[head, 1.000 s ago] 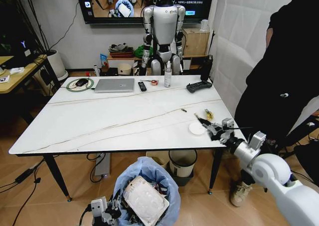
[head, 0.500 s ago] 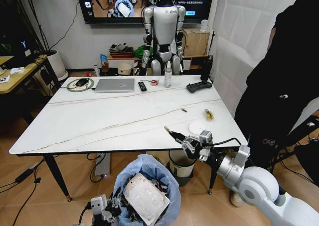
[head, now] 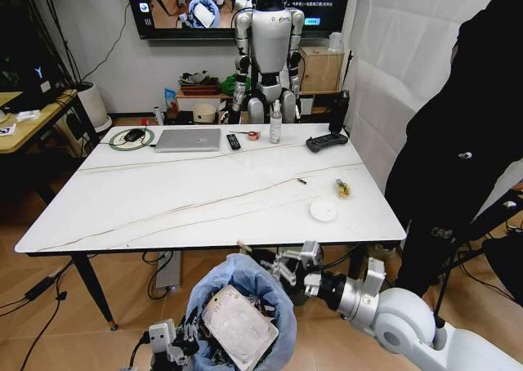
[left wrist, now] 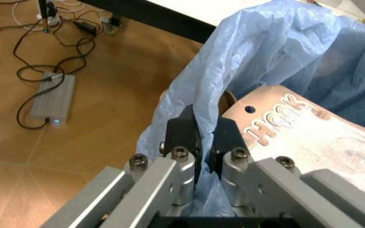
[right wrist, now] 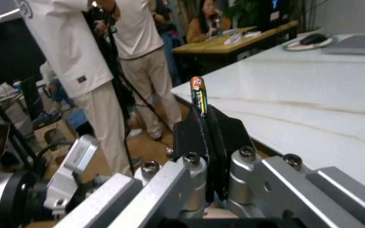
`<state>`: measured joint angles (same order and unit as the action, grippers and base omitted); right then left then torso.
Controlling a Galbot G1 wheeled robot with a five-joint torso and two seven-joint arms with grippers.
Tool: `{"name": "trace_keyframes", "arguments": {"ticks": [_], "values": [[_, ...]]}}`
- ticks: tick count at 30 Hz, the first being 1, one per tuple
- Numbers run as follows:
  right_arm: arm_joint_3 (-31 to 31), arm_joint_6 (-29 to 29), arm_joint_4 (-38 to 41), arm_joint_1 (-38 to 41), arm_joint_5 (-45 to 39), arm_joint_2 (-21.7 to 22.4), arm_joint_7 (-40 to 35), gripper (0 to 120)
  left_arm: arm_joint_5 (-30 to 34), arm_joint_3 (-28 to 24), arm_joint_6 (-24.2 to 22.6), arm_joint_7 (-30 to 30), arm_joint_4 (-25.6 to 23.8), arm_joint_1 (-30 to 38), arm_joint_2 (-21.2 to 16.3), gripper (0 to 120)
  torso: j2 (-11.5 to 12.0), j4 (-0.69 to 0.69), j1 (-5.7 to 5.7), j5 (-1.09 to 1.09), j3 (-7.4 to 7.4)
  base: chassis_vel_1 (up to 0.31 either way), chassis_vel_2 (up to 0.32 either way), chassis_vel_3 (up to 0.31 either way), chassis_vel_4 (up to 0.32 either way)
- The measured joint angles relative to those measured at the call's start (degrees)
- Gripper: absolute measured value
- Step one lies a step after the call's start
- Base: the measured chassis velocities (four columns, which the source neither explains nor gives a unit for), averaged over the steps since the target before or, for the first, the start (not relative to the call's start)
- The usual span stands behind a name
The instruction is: Pick up the trash bin and place the trash from the table into it.
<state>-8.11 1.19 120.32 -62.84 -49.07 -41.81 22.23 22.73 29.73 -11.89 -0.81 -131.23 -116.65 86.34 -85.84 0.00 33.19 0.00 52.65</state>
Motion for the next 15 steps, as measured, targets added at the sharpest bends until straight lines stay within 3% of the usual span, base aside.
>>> {"name": "trace_keyframes", "arguments": {"ticks": [15], "values": [[-5.4, -2.14, -3.52, 2.93, 3.84, -0.16, 2.47, 0, -0.3, -0.36, -0.18, 0.0, -0.19, 0.39, 0.35, 0, 0.0, 0.0, 0.0, -0.01, 0.0, 0.0, 0.0, 0.0, 0.0]]}}
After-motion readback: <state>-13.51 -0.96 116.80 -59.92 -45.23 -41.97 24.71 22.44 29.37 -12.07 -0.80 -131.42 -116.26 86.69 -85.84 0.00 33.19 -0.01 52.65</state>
